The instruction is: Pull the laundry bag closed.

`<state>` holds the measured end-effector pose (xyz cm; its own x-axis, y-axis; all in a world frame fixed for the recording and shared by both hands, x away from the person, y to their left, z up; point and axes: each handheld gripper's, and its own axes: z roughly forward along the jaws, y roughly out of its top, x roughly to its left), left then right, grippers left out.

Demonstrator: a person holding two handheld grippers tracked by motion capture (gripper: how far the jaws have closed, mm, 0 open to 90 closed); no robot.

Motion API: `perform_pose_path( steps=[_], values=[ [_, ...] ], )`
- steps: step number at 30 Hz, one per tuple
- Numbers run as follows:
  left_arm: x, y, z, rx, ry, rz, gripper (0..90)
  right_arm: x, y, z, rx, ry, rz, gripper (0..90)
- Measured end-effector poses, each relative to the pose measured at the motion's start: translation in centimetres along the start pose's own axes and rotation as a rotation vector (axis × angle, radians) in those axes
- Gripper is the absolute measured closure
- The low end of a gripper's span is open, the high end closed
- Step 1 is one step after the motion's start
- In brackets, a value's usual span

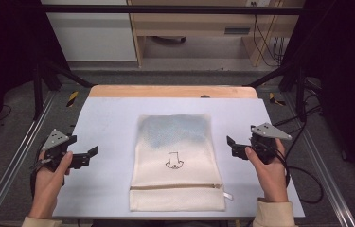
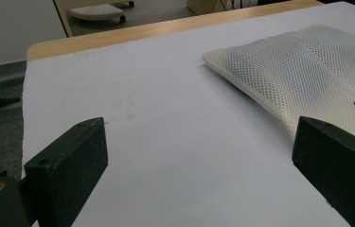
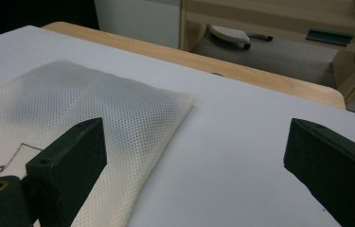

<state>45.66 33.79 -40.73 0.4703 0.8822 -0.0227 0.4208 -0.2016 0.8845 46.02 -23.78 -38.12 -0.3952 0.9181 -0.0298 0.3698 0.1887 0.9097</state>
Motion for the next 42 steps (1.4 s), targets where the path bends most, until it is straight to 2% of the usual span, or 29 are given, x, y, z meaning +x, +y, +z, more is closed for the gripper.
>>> perform_pose_path(
  steps=[3,13,17,24,34,37,40,42],
  values=[
    [0.4,-0.3,-0.1,-0.013,0.003,-0.003,4.2,-0.7,-0.6,0.0,-0.005,-0.021,0.008,7.3],
    [1.4,-1.5,0.3,-0.032,0.022,0.036,4.4,-2.2,-2.5,0.2,0.006,-0.074,-0.012,7.5],
    [1.8,-2.0,0.5,-0.031,0.032,0.053,4.4,-2.8,-3.3,0.4,-0.005,-0.098,-0.009,7.4],
    [2.4,-2.7,0.9,-0.027,0.033,0.055,4.3,-4.0,-5.0,0.8,0.012,-0.141,-0.003,7.4],
    [3.4,-3.5,1.2,-0.002,0.033,0.049,4.1,-5.2,-7.3,1.3,0.053,-0.146,0.041,7.4],
    [3.6,-3.7,1.3,0.004,0.038,0.064,3.9,-5.4,-7.7,1.4,0.049,-0.147,0.05,7.5],
    [4.1,-4.2,1.6,0.008,0.036,0.042,3.9,-5.5,-8.1,1.4,0.034,-0.136,0.068,7.7],
    [4.4,-4.4,1.8,0.013,0.039,0.043,3.8,-5.6,-8.6,1.6,0.032,-0.134,0.072,8.0]
  ],
)
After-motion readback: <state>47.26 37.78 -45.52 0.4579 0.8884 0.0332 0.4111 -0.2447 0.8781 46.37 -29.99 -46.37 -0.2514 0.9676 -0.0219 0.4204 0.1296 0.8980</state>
